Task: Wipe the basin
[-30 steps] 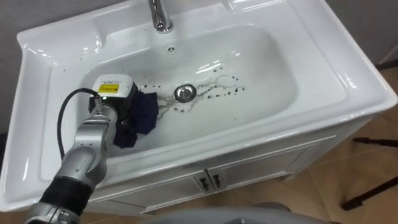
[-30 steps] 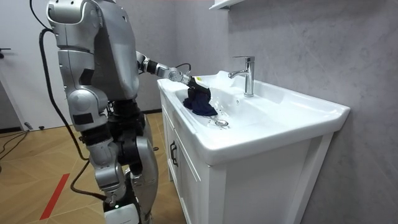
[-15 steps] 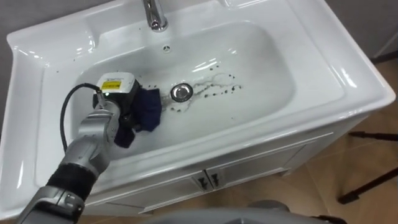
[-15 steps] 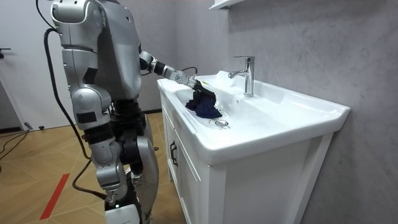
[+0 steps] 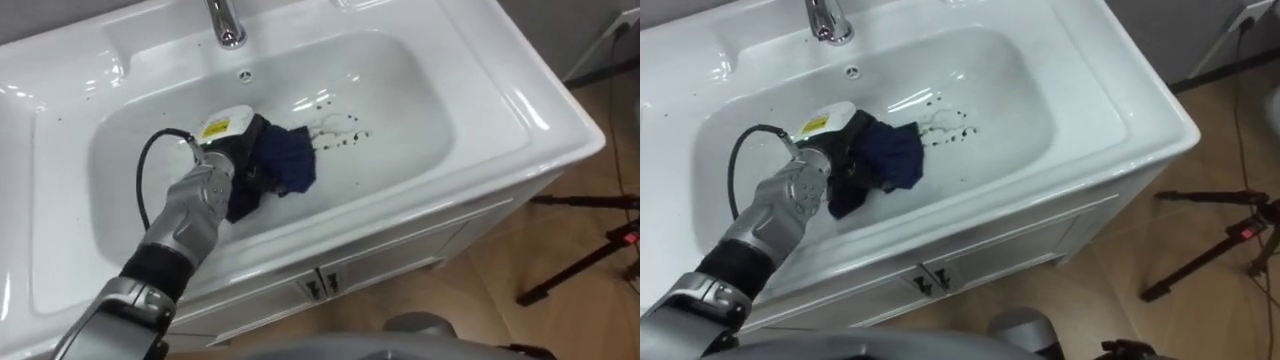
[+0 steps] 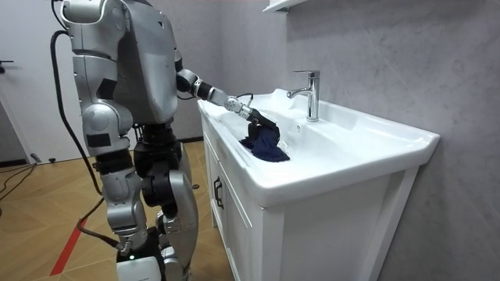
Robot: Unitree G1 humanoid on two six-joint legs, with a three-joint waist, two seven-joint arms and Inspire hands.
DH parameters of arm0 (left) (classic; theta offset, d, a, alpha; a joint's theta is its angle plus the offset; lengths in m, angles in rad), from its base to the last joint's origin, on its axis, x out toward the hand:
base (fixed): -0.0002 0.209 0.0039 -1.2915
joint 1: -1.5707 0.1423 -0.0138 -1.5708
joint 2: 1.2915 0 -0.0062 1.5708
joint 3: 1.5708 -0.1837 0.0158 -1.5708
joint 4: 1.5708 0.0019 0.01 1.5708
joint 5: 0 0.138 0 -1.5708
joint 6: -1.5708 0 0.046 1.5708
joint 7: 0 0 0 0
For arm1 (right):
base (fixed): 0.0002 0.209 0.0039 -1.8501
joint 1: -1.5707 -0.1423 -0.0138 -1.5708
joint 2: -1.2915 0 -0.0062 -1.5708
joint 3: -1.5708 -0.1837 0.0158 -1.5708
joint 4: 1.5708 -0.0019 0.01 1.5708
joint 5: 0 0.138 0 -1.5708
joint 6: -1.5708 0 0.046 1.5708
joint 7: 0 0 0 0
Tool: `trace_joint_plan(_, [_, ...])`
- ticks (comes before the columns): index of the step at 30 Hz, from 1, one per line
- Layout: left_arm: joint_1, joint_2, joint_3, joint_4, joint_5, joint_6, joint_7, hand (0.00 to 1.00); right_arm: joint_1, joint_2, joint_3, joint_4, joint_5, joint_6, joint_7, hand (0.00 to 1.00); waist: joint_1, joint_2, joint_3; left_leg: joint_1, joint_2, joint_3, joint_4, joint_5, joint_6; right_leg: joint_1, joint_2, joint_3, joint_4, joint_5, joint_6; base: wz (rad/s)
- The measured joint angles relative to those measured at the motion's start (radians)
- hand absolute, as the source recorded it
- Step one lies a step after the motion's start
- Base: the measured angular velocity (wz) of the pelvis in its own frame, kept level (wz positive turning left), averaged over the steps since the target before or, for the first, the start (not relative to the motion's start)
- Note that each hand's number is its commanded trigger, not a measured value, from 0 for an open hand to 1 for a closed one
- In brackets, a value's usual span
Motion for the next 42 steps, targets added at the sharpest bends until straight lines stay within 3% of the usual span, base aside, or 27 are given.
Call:
trace_joint_plan(3, [-0.072,-0.027,-0.032,0.051,-0.093,-0.001,-0.004,1.0,0.003,0.002,0.021,0.002,0.032,0.0,0.002,0.0,-0.007,-0.013,-0.0025,-0.022,0.0,0.0,0.001,0.0,0.0,-0.027,-0.001,-0.003,0.013,0.0,0.0,0.05])
trace_joint_plan(7, [-0.09,-0.055,-0.059,0.042,-0.15,-0.001,-0.007,1.0,0.005,0.002,0.027,-0.001,0.04,0.011,0.0,0.0,-0.018,-0.013,-0.0048,-0.028,0.0,0.005,0.001,0.0,0.0,-0.033,-0.001,0.0,0.012,0.0,0.0,0.0])
trace_joint_plan(11, [-0.102,-0.054,-0.093,-0.005,-0.158,-0.001,-0.023,1.0,0.01,0.002,0.028,0.011,0.075,0.012,-0.002,0.0,-0.033,-0.01,-0.0069,-0.03,0.001,0.005,0.003,0.0,0.0,-0.035,-0.001,0.001,0.012,0.0,0.0,0.0])
trace_joint_plan(17, [-0.169,-0.066,-0.12,-0.03,-0.159,-0.003,-0.031,1.0,0.006,0.001,0.027,0.032,0.11,0.008,0.001,0.0,-0.055,-0.006,-0.0077,-0.041,0.002,0.001,0.008,0.0,0.0,-0.046,-0.001,0.003,0.016,0.002,-0.001,-0.02])
trace_joint_plan(20, [-0.216,-0.067,-0.135,-0.035,-0.181,-0.004,-0.039,1.0,0.006,-0.001,0.027,0.037,0.102,0.009,0.001,0.0,-0.069,0.008,-0.0076,-0.04,0.002,0.002,0.011,0.0,0.0,-0.043,0.0,0.004,0.013,0.003,-0.002,0.0])
trace_joint_plan(28, [-0.258,-0.065,-0.147,-0.037,-0.188,-0.026,-0.04,1.0,0.013,-0.004,0.029,0.039,0.113,0.004,-0.013,0.0,-0.08,0.059,0.0056,-0.012,0.003,0.02,0.004,0.0,0.0,-0.024,0.002,0.019,0.016,0.003,-0.002,-0.05])
trace_joint_plan(31, [-0.258,-0.068,-0.15,-0.061,-0.091,-0.027,-0.039,1.0,0.023,-0.005,0.021,0.041,0.111,-0.003,-0.021,0.0,-0.082,0.056,0.0077,-0.014,0.001,0.02,0.003,0.0,0.0,-0.028,0.002,0.018,0.016,0.003,-0.002,0.03])
trace_joint_plan(35, [-0.259,-0.062,-0.189,-0.117,0.127,-0.029,-0.034,1.0,0.031,-0.011,-0.002,0.043,0.095,-0.002,-0.02,0.0,-0.085,0.045,0.0106,-0.006,0.001,0.026,0.001,0.0,0.0,-0.021,0.002,0.021,0.015,0.002,0.0,-0.01])
trace_joint_plan(37, [-0.254,-0.061,-0.208,-0.103,0.185,-0.031,-0.031,1.0,0.039,-0.009,-0.002,0.044,0.093,0.0,-0.02,0.0,-0.085,0.043,0.011,-0.006,0.001,0.029,0.001,0.0,0.0,-0.019,0.004,0.029,0.013,0.002,0.0,-0.09])
trace_joint_plan(42, [-0.214,-0.024,-0.237,0.032,0.311,-0.023,-0.014,1.0,0.073,-0.013,-0.025,0.021,0.094,0.02,-0.016,0.0,-0.082,0.043,0.0103,0.012,0.003,0.03,-0.002,0.0,0.0,-0.018,0.01,0.052,0.025,0.003,-0.001,-0.15])
